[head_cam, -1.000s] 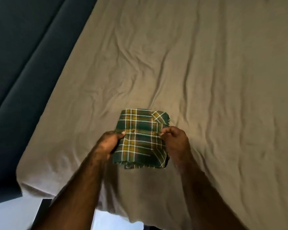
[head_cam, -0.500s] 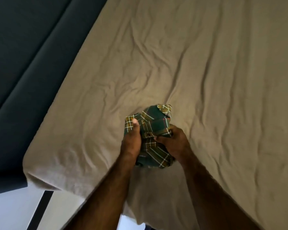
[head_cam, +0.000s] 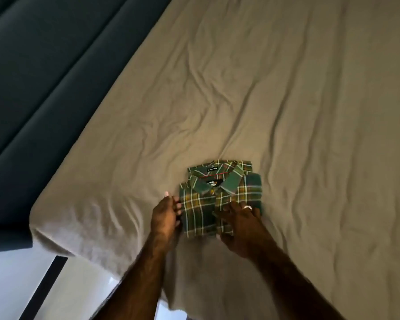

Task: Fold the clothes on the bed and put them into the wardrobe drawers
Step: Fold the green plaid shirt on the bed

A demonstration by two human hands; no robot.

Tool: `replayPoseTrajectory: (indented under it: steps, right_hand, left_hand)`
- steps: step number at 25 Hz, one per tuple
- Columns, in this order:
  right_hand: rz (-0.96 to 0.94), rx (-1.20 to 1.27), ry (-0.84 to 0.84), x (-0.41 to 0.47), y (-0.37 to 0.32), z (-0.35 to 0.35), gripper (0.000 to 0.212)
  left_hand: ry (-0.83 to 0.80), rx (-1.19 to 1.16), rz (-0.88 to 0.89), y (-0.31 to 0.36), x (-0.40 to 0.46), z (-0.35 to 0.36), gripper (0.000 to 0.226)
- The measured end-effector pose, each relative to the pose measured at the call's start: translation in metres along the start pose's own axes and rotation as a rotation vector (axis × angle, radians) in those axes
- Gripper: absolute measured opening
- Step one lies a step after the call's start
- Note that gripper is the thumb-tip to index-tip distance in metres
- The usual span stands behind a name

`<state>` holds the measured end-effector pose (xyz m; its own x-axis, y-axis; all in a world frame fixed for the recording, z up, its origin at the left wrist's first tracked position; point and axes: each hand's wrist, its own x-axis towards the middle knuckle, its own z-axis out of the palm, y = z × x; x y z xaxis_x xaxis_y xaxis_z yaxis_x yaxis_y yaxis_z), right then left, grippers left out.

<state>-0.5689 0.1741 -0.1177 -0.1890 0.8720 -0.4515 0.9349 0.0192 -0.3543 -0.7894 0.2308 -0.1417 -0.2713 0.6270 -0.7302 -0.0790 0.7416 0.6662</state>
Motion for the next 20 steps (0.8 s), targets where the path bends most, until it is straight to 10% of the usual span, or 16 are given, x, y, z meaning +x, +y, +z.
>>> replayPoseTrajectory:
  steps: [4, 7, 11, 15, 20]
  right_hand:
    - [0.39, 0.516, 0.405, -0.004, 0.038, 0.04, 0.047]
    - [0.693, 0.7, 0.387, 0.005, 0.055, 0.038, 0.079]
    - [0.634, 1.047, 0.165, 0.023, 0.069, 0.04, 0.078]
    - [0.648, 1.288, 0.112, 0.044, 0.073, 0.044, 0.07]
    - [0.435, 1.406, 0.338, 0.095, 0.037, -0.025, 0.031]
  left_hand:
    - [-0.053, 0.43, 0.319, -0.046, 0.006, 0.006, 0.017]
    - [0.022, 0.489, 0.292, -0.042, 0.014, 0.019, 0.017]
    - [0.267, 0.674, -0.027, -0.033, 0.022, 0.038, 0.075]
    - [-0.147, 0.192, -0.298, -0.027, 0.013, 0.046, 0.067]
    - [-0.01, 0.264, 0.265, 0.058, 0.044, 0.056, 0.027]
